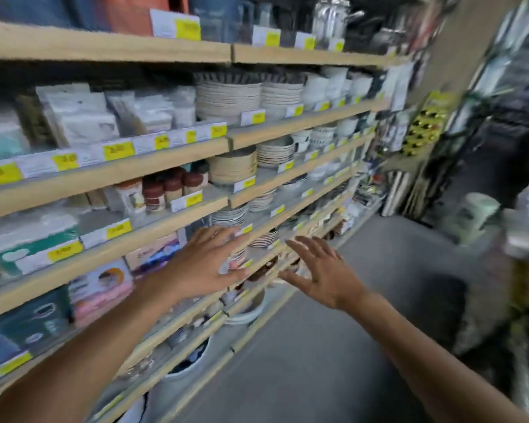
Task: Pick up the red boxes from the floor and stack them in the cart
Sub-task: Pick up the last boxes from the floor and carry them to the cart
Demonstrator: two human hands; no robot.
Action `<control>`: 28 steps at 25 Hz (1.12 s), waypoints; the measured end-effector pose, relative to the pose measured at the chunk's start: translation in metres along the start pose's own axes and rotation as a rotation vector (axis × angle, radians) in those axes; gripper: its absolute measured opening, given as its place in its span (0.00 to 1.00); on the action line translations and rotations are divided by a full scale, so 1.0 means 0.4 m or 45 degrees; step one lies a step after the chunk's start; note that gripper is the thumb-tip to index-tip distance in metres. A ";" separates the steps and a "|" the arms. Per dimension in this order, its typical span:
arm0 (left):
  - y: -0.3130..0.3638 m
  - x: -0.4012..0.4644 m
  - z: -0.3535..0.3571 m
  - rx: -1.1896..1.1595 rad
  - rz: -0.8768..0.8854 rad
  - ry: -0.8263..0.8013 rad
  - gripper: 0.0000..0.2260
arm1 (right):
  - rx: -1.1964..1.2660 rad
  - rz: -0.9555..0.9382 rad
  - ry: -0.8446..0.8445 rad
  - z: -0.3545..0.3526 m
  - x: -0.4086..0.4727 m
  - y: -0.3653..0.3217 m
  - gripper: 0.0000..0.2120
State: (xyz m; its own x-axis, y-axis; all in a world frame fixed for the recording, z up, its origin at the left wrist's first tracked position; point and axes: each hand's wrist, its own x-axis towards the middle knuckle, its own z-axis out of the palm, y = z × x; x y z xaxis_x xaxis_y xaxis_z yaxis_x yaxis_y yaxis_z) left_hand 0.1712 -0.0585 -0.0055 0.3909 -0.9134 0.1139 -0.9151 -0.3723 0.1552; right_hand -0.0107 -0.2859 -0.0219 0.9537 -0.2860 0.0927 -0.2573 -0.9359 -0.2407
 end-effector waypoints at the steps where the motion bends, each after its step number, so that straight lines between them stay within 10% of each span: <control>1: 0.017 0.069 0.016 0.001 0.067 -0.007 0.44 | -0.019 0.086 -0.005 -0.014 -0.009 0.044 0.40; 9: 0.171 0.536 0.082 -0.197 0.528 -0.137 0.49 | -0.118 0.710 0.129 -0.115 -0.099 0.327 0.54; 15: 0.355 0.789 0.204 -0.201 0.832 -0.232 0.39 | -0.093 1.112 0.084 -0.118 -0.223 0.520 0.38; 28: 0.874 1.364 0.449 -0.103 1.057 -0.421 0.33 | 0.065 1.251 0.147 -0.170 -0.297 1.187 0.39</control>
State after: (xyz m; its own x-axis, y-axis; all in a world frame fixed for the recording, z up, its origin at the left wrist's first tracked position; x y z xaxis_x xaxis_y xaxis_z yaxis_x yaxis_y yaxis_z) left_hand 0.0469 -0.7167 -0.0652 -0.4534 -0.8889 -0.0664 -0.8757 0.4303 0.2189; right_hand -0.2566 -0.7102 -0.0813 0.2985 -0.9512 -0.0777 -0.9162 -0.2628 -0.3025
